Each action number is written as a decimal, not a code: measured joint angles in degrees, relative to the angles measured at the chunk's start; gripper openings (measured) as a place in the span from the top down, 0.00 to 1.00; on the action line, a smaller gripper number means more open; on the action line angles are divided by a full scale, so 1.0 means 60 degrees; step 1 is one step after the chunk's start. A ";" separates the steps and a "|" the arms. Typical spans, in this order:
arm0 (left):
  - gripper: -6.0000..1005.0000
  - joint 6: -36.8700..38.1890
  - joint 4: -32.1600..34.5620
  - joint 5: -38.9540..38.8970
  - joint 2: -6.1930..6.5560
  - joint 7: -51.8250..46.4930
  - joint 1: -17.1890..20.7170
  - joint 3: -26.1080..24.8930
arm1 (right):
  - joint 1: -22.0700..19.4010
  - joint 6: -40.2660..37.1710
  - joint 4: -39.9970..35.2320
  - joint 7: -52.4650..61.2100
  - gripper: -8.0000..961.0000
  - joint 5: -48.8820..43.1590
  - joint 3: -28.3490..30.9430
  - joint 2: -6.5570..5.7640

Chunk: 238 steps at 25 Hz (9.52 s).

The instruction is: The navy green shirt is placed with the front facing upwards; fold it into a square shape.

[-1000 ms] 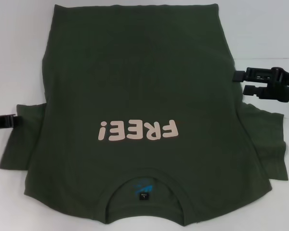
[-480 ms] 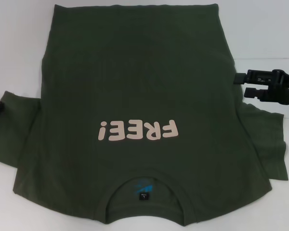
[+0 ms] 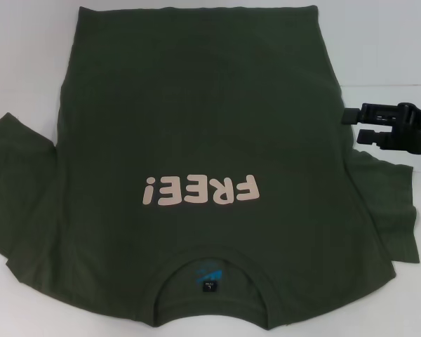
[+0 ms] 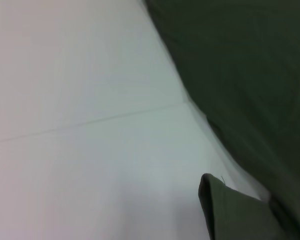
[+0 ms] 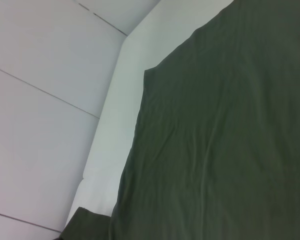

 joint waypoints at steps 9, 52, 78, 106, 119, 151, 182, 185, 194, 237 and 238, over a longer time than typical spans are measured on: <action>0.99 0.0250 0.0261 0.0037 0.0061 -0.0247 -0.0049 0.0180 | -0.0025 0.0001 0.0014 0.0005 0.16 -0.0025 -0.0022 -0.0007; 0.99 0.1728 -0.0877 0.0018 -0.0704 -0.6225 -0.2295 0.3414 | 0.0081 0.0067 0.0275 0.0015 0.16 -0.0050 -0.0060 -0.0181; 0.36 0.1851 0.1133 -0.2168 -0.0801 -0.2939 0.0424 0.2046 | -0.0025 0.0067 0.0277 0.0218 0.16 -0.0056 -0.0059 -0.0291; 0.36 0.0781 -0.0268 -0.2381 -0.0739 -0.1977 0.0563 0.2026 | -0.0039 0.0116 0.0278 0.0483 0.16 -0.0062 -0.0060 -0.0346; 0.36 0.5505 0.0630 -0.3640 -0.0413 -0.0223 0.0689 0.0737 | -0.0063 0.0064 0.0278 0.0473 0.16 -0.0071 -0.0067 -0.0428; 0.36 0.6663 -0.0014 -0.7430 -0.1123 0.5134 0.2374 -0.1192 | -0.0560 -0.1434 -0.0166 0.0319 0.16 -0.1882 -0.0575 -0.1202; 0.36 0.6169 -0.0285 -0.7450 -0.1194 0.5138 0.2225 -0.1185 | -0.0934 0.0589 0.0185 0.0803 0.16 -0.2348 -0.0486 -0.0681; 0.36 0.6168 -0.0285 -0.7450 -0.1197 0.5138 0.2225 -0.1185 | -0.0918 0.0698 0.0329 0.0864 0.16 -0.2348 -0.0480 -0.0669; 0.36 0.6170 -0.0285 -0.7449 -0.1203 0.5138 0.2236 -0.1200 | -0.0744 0.1074 0.0379 0.0882 0.16 -0.2337 -0.0548 -0.0505; 0.36 0.6258 -0.0279 -0.7671 -0.1217 0.5109 0.2344 -0.1449 | -0.0487 0.1356 0.0380 0.0758 0.54 -0.2834 -0.0705 -0.0211; 0.36 0.6259 -0.0280 -0.7671 -0.1217 0.5109 0.2344 -0.1449 | -0.0496 0.1352 0.0380 0.0745 0.56 -0.2836 -0.0718 -0.0214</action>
